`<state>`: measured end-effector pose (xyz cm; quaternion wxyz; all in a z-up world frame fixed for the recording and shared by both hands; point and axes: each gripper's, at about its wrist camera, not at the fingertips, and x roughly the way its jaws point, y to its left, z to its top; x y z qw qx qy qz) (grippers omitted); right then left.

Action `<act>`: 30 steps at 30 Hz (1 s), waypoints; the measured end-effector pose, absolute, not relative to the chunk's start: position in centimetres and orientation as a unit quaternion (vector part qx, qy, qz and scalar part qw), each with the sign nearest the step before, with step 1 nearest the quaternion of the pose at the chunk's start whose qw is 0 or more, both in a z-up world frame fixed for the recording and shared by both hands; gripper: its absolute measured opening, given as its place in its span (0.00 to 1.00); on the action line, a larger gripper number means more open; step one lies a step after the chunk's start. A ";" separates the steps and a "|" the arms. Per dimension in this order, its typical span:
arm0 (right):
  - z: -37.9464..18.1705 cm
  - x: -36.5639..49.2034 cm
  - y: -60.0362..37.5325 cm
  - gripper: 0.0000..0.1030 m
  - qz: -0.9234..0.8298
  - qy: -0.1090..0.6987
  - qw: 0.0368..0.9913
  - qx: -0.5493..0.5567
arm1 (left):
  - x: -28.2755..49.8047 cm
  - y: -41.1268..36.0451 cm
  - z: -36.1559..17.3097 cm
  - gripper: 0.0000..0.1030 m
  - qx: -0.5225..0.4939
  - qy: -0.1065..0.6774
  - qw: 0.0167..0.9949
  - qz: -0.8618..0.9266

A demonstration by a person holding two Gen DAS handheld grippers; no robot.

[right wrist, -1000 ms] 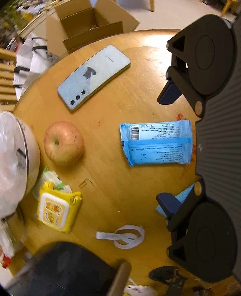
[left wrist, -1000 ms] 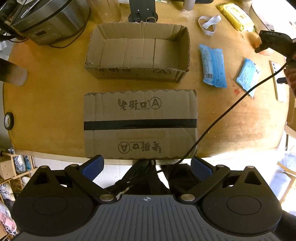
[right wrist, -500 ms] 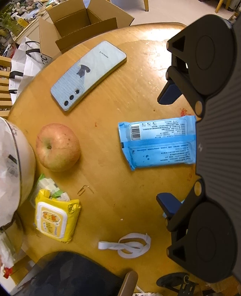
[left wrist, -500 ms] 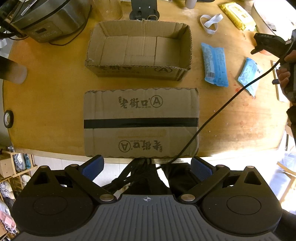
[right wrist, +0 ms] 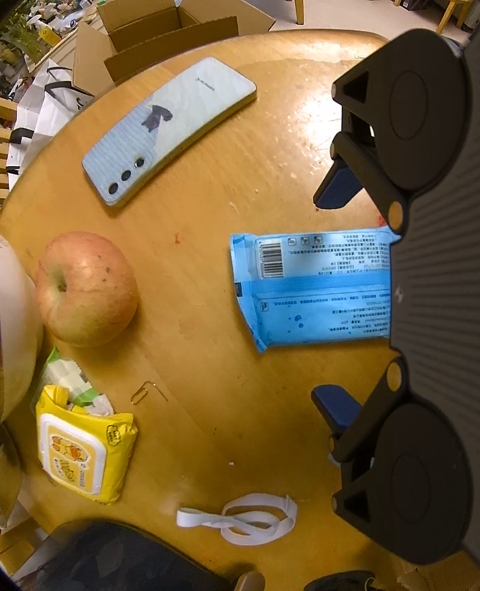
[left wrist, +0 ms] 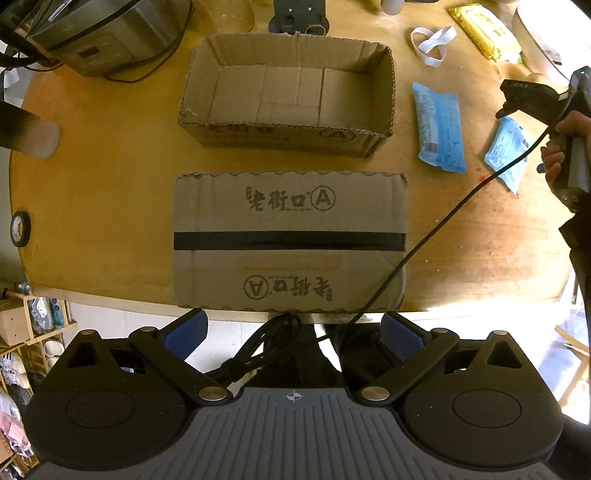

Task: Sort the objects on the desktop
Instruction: 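Close the right gripper on the larger blue packet's edge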

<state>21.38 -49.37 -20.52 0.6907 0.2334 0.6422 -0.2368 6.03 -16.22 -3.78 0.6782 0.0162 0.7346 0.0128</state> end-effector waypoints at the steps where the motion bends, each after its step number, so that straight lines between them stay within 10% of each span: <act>1: -20.7 21.4 -49.3 1.00 -0.237 0.642 0.692 0.230 | 6.0 -16.2 -3.8 1.00 0.016 0.735 0.678 0.013; 23: -23.6 20.8 -48.6 1.00 -0.232 0.643 0.699 0.209 | 6.1 -16.6 -4.1 1.00 0.023 0.740 0.672 0.009; 30: -22.6 20.5 -48.3 0.69 -0.226 0.646 0.698 0.211 | 6.1 -16.5 -4.1 1.00 0.020 0.739 0.673 0.009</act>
